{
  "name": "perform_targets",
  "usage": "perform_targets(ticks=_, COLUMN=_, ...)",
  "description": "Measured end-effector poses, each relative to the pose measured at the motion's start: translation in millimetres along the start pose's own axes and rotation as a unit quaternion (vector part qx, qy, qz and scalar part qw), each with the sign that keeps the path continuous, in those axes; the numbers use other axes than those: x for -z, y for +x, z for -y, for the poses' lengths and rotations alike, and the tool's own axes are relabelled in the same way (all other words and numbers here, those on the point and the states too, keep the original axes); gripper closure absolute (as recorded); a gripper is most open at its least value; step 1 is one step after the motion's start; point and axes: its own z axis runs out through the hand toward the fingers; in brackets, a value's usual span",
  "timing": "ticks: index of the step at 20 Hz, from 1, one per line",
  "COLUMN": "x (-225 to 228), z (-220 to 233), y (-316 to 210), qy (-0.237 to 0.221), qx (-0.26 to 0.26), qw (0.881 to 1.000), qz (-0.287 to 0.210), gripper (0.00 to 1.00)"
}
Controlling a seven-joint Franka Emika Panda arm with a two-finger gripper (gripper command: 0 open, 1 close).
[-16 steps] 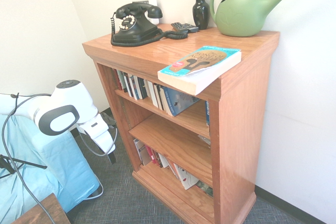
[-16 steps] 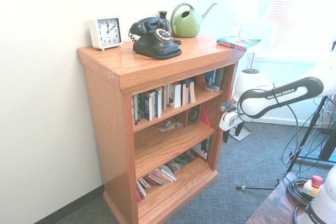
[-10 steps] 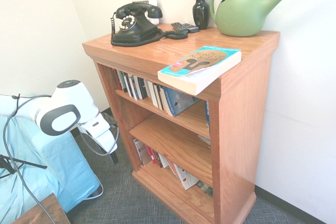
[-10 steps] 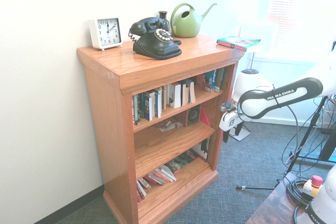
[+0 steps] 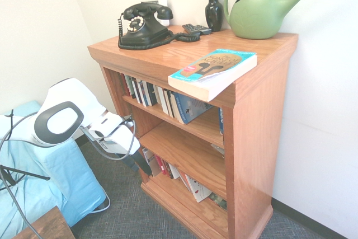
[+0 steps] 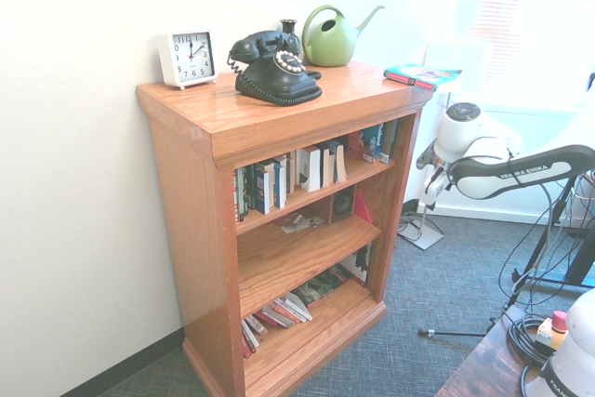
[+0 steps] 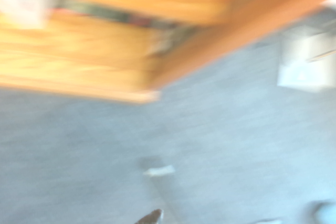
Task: Organize the shelf
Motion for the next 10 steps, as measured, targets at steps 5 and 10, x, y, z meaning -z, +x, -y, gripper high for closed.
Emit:
perform_targets(ticks=5, x=18, z=-57, y=32, qy=-0.061, qx=0.031, qw=0.993, qz=-0.101, gripper=0.0)
perform_targets(ticks=10, x=48, z=-80, y=72, qy=-0.096, qx=0.044, qw=0.982, qz=-0.154, gripper=0.0)
